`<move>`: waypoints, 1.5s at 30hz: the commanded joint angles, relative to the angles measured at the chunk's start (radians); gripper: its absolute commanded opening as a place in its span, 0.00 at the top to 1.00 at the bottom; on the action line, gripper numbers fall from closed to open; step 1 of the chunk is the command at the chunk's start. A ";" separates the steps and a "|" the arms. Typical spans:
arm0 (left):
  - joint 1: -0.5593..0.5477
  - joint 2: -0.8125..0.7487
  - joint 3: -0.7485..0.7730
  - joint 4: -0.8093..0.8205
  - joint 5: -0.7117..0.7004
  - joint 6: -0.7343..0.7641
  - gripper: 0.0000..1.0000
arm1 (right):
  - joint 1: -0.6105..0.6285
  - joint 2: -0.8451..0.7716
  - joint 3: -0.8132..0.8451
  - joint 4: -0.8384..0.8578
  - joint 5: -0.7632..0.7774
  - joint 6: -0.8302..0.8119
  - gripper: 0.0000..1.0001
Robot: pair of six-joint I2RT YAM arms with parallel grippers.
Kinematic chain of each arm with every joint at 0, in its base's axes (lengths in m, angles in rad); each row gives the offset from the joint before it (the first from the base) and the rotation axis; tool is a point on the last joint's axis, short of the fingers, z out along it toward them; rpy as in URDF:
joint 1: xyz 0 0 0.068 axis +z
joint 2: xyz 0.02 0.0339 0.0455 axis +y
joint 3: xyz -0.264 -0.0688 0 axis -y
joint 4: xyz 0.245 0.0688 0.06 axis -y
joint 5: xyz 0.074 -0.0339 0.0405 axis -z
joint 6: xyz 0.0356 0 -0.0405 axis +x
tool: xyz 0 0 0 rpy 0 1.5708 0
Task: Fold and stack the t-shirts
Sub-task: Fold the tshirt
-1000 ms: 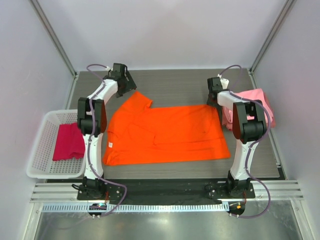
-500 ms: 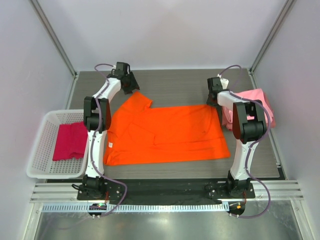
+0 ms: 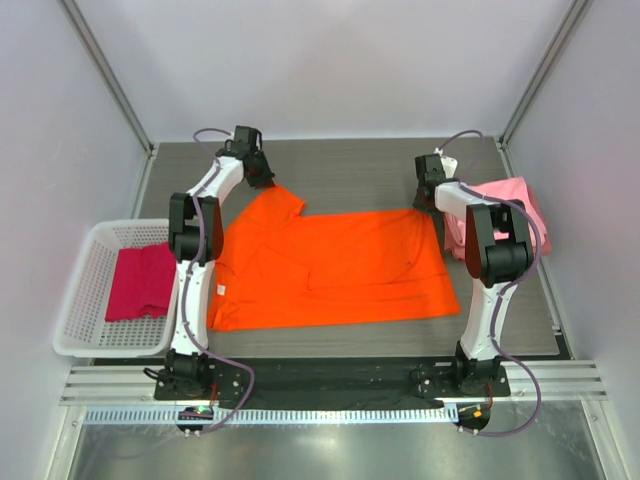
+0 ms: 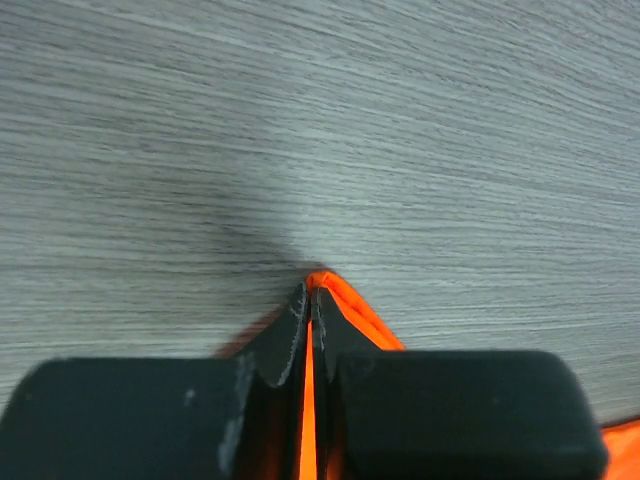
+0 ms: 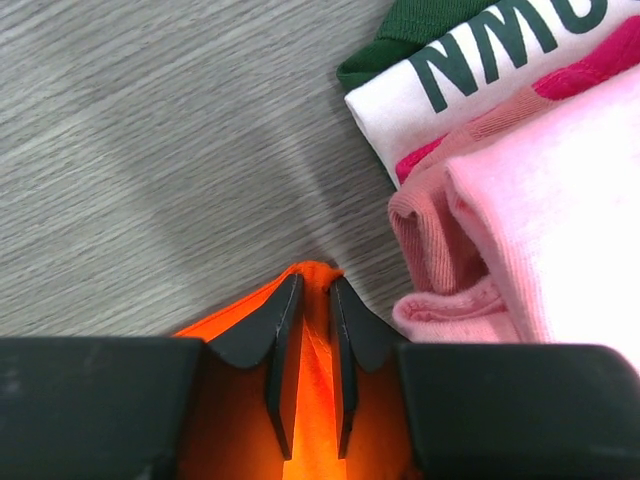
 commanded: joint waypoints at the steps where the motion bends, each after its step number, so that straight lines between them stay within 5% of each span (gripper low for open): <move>1: -0.002 0.011 0.011 -0.033 0.023 0.033 1.00 | -0.002 -0.009 -0.004 0.007 -0.002 -0.006 0.78; 8: 0.042 -0.008 0.002 0.036 0.108 -0.036 1.00 | -0.001 0.033 0.099 -0.016 -0.028 0.021 0.99; 24: 0.130 0.100 0.264 0.089 0.201 -0.119 1.00 | -0.001 0.123 0.328 -0.084 0.012 0.021 0.99; 45: 0.005 -0.446 -0.340 0.239 0.028 0.042 1.00 | -0.001 -0.101 0.119 -0.068 -0.047 0.000 0.99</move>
